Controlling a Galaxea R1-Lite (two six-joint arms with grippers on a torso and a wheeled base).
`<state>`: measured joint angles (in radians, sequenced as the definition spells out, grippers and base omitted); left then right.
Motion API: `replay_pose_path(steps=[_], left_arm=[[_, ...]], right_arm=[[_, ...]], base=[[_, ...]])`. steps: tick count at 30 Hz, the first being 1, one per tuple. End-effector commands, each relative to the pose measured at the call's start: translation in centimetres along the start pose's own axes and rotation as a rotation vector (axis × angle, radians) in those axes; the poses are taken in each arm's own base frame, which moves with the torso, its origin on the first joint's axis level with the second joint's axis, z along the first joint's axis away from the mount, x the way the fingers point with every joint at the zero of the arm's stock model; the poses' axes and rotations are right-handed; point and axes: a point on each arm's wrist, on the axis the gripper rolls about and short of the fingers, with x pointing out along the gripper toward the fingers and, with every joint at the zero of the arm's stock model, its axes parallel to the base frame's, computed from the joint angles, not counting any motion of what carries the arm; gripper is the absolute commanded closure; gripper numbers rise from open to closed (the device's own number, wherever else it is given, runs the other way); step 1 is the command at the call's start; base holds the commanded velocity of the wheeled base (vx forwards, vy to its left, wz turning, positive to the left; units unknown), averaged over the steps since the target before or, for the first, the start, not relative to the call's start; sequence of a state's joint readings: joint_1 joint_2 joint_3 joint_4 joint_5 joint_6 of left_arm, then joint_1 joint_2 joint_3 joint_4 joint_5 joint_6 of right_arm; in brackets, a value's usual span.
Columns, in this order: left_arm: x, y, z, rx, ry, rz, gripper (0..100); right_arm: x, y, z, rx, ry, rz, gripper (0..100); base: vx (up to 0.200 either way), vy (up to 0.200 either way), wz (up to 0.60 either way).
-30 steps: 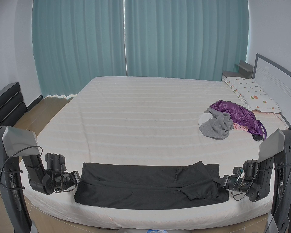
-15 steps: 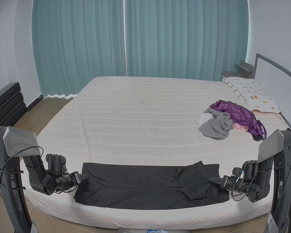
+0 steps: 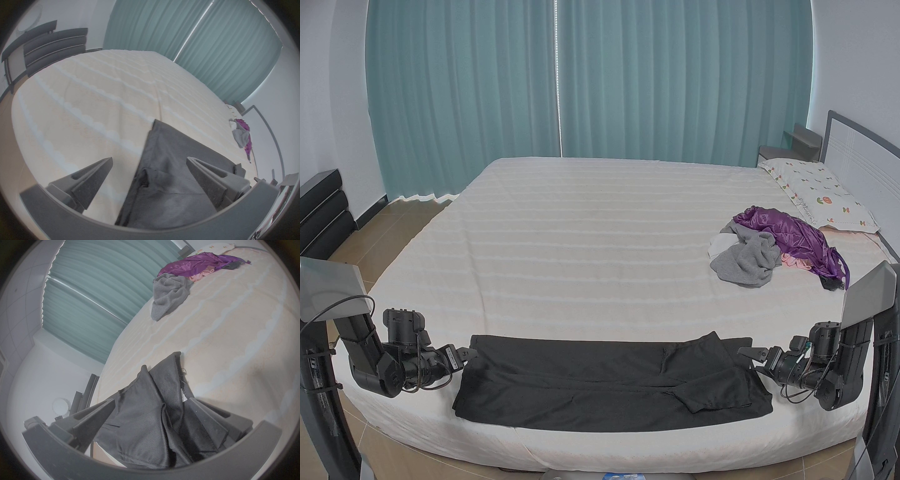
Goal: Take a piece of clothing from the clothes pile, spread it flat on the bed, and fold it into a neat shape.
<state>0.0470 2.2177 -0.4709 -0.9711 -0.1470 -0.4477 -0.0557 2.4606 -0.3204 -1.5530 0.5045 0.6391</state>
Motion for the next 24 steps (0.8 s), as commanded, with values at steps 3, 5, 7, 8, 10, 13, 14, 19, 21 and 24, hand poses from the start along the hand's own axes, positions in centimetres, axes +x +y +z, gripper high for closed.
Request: replay_pose_path(steps=[3,5,7,8,10,13,14,19,21,24], left_arm=[[0.3,-1.0,1.1,0.019,-0.020,-0.081,0],[2.2,-1.1,1.4,0.036,-0.005,-0.093,0],[3.3,-1.6,1.3,0.049,0.018,-0.087,0],[3.6,-1.6,1.3,0.054,0.032,-0.083,0],[4.0,-1.7,1.1,0.077,0.065,-0.074,0],[4.1,-1.7,1.0,0.098,0.074,-0.071,0],[4.4,-1.4,0.4,0.162,0.092,-0.066,0],[4.0,-1.0,-0.5,0.219,0.116,-0.057,0],[3.9,-1.0,-0.6,0.220,0.108,-0.057,0],[4.0,-0.9,-0.8,0.221,0.105,-0.058,0]], right_arm=[[0.0,0.3,0.5,0.037,-0.020,0.023,0],[0.0,0.4,0.5,0.054,-0.021,0.023,0],[0.1,0.4,0.5,0.053,-0.019,0.024,0],[0.1,0.4,0.5,0.053,-0.019,0.024,0],[0.1,0.4,0.5,0.052,-0.019,0.024,0],[0.1,0.4,0.5,0.052,-0.019,0.024,0],[0.1,0.4,0.5,0.050,-0.019,0.024,0],[0.1,0.4,0.4,0.047,-0.017,0.024,0],[0.1,0.3,0.3,0.047,-0.015,0.022,0],[0.2,0.3,0.3,0.044,-0.014,0.021,0]], base=[[0.000,0.000,0.00],[0.000,0.000,0.00],[0.000,0.000,0.00],[0.000,0.000,0.00],[0.000,0.000,0.00],[0.000,0.000,0.00],[0.000,0.000,0.00],[0.000,0.000,0.00],[0.000,0.000,0.00],[0.000,0.000,0.00]])
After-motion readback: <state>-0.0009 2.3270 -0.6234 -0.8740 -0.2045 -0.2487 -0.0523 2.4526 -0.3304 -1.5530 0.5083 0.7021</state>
